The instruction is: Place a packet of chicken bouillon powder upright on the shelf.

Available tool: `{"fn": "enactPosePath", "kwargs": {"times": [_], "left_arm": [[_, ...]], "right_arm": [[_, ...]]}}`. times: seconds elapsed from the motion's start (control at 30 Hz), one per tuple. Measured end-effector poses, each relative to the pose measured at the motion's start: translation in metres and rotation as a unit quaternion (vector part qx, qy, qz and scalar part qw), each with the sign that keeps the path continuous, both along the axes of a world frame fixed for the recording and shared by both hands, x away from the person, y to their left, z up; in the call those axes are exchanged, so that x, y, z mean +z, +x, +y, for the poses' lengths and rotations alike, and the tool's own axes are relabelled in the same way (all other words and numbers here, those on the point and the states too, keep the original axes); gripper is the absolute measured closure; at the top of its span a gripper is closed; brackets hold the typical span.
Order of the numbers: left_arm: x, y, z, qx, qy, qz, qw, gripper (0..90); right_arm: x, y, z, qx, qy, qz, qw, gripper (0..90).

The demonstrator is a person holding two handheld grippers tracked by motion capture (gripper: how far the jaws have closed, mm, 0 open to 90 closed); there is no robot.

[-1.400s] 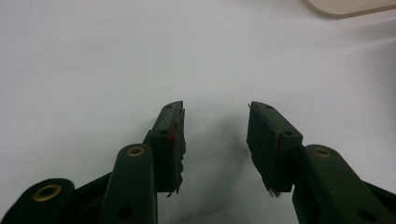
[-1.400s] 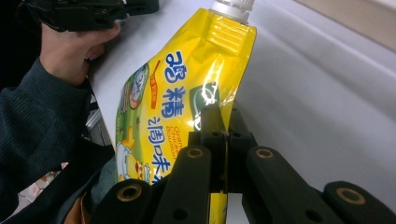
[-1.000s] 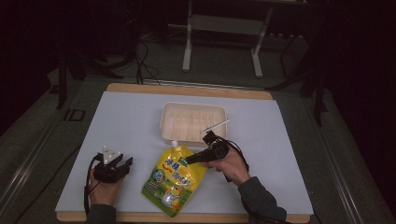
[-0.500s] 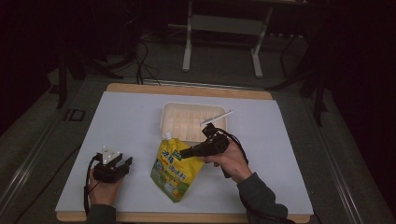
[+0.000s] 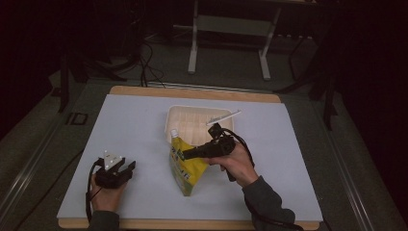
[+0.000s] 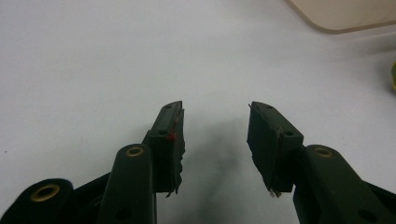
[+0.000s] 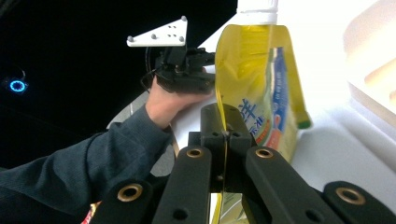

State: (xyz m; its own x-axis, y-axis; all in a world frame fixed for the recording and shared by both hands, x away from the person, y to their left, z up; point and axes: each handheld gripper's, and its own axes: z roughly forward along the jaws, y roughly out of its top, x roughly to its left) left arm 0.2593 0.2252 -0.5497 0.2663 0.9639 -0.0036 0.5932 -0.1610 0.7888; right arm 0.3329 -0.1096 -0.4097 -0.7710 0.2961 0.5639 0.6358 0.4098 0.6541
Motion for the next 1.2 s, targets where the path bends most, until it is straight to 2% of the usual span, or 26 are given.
{"fn": "enactPosePath", "kwargs": {"times": [0.57, 1.2], "left_arm": [[0.000, 0.000, 0.000, 0.001, 0.001, -0.003, 1.0000, 55.6], [-0.001, 0.000, -0.001, 0.000, 0.002, -0.003, 1.0000, 55.6]], "right_arm": [[0.015, -0.002, 0.001, -0.011, 0.030, -0.013, 0.9994, 90.0], [0.034, -0.003, 0.005, -0.026, 0.047, -0.040, 0.9978, 90.0]]}}
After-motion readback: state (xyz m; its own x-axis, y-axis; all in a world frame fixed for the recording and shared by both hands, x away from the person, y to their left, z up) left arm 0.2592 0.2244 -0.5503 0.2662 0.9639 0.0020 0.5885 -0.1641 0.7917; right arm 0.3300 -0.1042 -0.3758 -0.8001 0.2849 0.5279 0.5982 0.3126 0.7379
